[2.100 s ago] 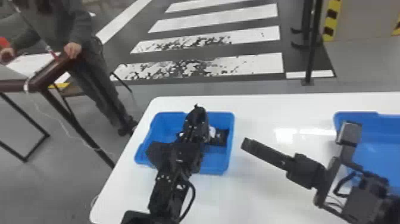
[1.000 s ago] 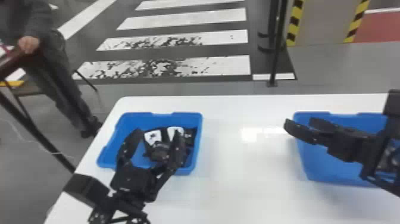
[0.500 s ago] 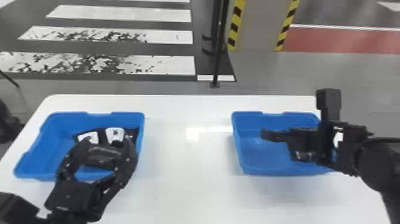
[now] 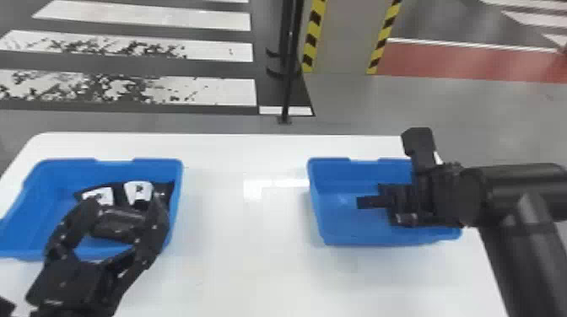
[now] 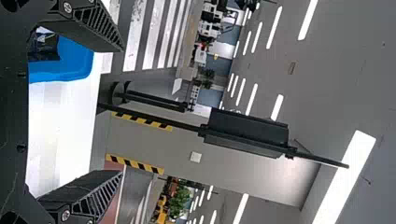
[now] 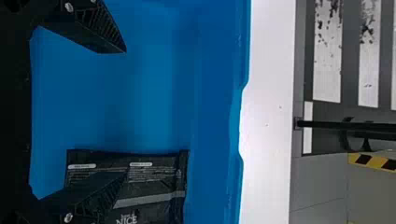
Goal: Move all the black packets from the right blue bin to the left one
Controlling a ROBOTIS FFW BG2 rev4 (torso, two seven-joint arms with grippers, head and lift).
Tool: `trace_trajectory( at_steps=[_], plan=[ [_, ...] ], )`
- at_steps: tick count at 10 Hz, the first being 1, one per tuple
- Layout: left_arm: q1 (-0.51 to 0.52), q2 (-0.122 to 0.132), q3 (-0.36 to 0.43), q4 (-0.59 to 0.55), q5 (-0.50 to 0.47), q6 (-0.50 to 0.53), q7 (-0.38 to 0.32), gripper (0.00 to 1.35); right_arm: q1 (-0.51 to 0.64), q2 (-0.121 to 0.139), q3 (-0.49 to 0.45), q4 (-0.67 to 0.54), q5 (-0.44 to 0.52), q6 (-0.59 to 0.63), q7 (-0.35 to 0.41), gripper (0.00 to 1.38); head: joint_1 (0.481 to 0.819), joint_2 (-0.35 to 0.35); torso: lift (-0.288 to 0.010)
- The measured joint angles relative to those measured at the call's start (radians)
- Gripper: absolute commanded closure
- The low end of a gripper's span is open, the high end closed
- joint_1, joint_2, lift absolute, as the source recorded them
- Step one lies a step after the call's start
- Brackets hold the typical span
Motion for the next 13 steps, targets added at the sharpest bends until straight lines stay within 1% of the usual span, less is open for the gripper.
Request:
trace_trajectory(
  at_steps=[1,3,9,12,13],
  plan=[
    [-0.001,0.0,0.0,0.001,0.0,0.0,0.0,0.1,-0.02,0.0,0.013,0.025,0.02,0.03,-0.019,0.09,0.695,-0.161,-0.14],
    [0.0,0.0,0.001,0.002,0.003,-0.002,0.0,0.1,-0.042,-0.003,0.019,0.064,0.05,0.05,-0.032,0.1,0.695,-0.176,-0.14],
    [-0.001,0.0,0.0,0.011,0.006,-0.002,-0.003,0.11,-0.088,-0.023,0.016,0.149,0.12,0.034,-0.038,0.1,0.695,-0.226,-0.14],
    [0.0,0.001,0.002,0.015,0.008,0.0,-0.006,0.11,-0.079,-0.03,0.004,0.183,0.126,0.023,-0.038,0.13,0.695,-0.246,-0.14],
    [0.0,0.001,0.002,0.017,0.008,0.001,-0.006,0.11,-0.076,-0.031,-0.001,0.191,0.126,0.018,-0.037,0.18,0.695,-0.25,-0.14]
  ],
)
